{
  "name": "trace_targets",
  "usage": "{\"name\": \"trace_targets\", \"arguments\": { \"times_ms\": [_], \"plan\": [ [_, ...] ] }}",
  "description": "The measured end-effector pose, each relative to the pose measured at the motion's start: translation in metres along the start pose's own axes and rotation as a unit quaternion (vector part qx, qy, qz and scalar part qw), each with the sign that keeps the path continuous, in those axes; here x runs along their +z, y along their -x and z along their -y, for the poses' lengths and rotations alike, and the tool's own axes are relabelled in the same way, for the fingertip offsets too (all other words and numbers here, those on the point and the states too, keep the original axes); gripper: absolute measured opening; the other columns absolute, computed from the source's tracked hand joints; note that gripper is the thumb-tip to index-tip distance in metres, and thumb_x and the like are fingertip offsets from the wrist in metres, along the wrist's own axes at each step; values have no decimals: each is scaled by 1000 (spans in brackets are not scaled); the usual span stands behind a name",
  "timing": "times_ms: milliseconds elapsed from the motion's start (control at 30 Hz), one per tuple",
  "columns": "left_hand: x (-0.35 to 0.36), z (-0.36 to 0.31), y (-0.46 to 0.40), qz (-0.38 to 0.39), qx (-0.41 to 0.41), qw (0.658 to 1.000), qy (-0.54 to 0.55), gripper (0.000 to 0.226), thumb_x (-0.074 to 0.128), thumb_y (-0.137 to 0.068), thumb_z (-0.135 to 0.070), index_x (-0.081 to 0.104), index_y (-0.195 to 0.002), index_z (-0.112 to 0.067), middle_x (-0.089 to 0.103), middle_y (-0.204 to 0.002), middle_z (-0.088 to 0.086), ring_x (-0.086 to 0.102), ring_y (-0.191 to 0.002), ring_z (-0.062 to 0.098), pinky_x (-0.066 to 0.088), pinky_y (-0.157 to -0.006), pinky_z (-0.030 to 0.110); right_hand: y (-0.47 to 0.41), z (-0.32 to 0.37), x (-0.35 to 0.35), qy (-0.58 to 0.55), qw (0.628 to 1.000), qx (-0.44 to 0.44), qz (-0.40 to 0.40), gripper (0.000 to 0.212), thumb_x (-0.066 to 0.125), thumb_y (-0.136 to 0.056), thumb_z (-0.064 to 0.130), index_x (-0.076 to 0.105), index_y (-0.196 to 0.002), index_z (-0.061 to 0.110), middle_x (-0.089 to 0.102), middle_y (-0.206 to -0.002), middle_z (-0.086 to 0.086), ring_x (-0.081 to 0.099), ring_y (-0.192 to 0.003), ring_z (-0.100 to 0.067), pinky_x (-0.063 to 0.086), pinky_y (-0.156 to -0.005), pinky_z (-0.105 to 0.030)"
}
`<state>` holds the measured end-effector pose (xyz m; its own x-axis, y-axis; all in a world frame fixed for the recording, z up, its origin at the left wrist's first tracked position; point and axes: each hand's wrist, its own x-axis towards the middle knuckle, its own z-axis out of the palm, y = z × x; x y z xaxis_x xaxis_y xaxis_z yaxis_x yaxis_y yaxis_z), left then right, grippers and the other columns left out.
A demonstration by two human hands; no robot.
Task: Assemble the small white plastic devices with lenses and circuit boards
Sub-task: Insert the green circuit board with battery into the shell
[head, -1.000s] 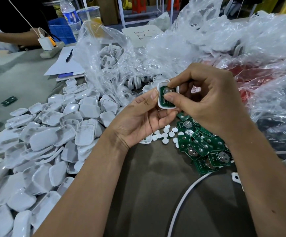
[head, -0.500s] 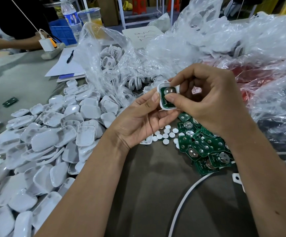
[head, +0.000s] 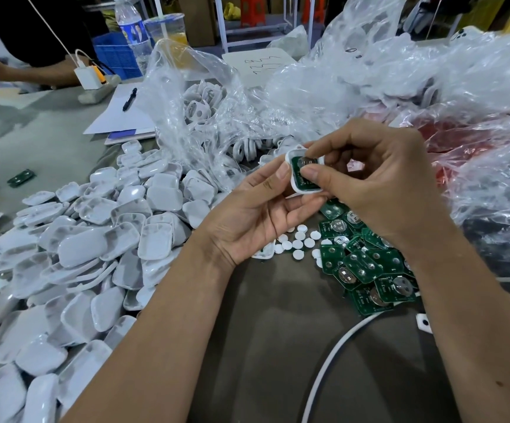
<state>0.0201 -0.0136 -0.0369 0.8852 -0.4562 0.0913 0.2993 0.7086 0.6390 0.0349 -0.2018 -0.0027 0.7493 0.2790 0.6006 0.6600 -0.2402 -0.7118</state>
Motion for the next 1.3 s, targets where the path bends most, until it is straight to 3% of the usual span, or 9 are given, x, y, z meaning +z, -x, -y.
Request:
{"name": "trace_targets", "arguments": {
  "times_ms": [167,333,400,533,700,833,967,1067,1300],
  "plan": [
    [-1,0,0,-2,1,1000,-5,56,84,-78,-11,63,-129,-1,72,-114,21,75,-98,34,63,-84,37,0,-1,0,-19,1000,12,4,21,88,-82,13,79,-100,10,71,-83,-6,64,-72,-25,56,-65,-24],
    [-2,1,0,-12,5,1000,-16,70,86,-75,-13,54,-137,0,72,-113,19,75,-96,33,63,-82,36,1,-3,1,-31,999,18,12,17,88,-82,11,78,-95,10,76,-97,-17,70,-83,-35,61,-75,-51],
    [-1,1,0,-12,5,1000,-18,70,87,-74,-14,55,-135,-1,73,-110,18,76,-94,30,63,-82,35,1,-4,2,-46,998,34,13,15,87,-82,9,77,-93,10,76,-97,-18,71,-87,-39,60,-76,-55],
    [0,0,1,-9,8,1000,-10,64,80,-80,-14,53,-137,-1,73,-112,18,76,-95,29,63,-81,34,2,-3,3,-66,997,50,6,13,87,-83,13,78,-93,11,76,-92,-14,68,-77,-35,56,-64,-28],
    [1,0,1,-8,10,999,-39,53,57,-92,-14,49,-143,0,71,-116,18,75,-98,31,63,-81,31,2,-1,1,-85,995,52,16,7,82,-88,10,78,-93,8,79,-94,-10,67,-65,-10,50,-59,-13],
    [1,2,0,-10,10,999,-45,59,57,-92,-15,44,-147,1,70,-117,19,75,-97,31,63,-81,31,1,0,-1,-74,996,54,20,7,82,-89,11,78,-94,9,78,-96,-14,67,-68,-20,50,-59,-16],
    [1,1,-1,-7,10,1000,-28,49,77,-84,-15,65,-129,-1,74,-111,18,76,-91,29,63,-79,33,2,1,-4,-52,998,39,27,16,86,-86,19,78,-97,11,74,-95,-17,66,-77,-31,57,-68,-33],
    [3,1,-2,-16,7,1000,-17,49,89,-71,-16,73,-114,-2,74,-105,19,76,-87,30,63,-77,35,2,1,-4,-28,999,23,30,18,86,-85,16,78,-101,11,68,-85,-9,63,-75,-26,52,-66,-25],
    [5,0,-2,-27,-3,999,-25,53,90,-69,-17,71,-116,-2,74,-105,20,76,-90,33,64,-76,35,-1,1,-4,45,998,-10,35,15,84,-87,17,77,-100,11,66,-85,4,62,-76,-13,51,-70,-20]
  ]
}}
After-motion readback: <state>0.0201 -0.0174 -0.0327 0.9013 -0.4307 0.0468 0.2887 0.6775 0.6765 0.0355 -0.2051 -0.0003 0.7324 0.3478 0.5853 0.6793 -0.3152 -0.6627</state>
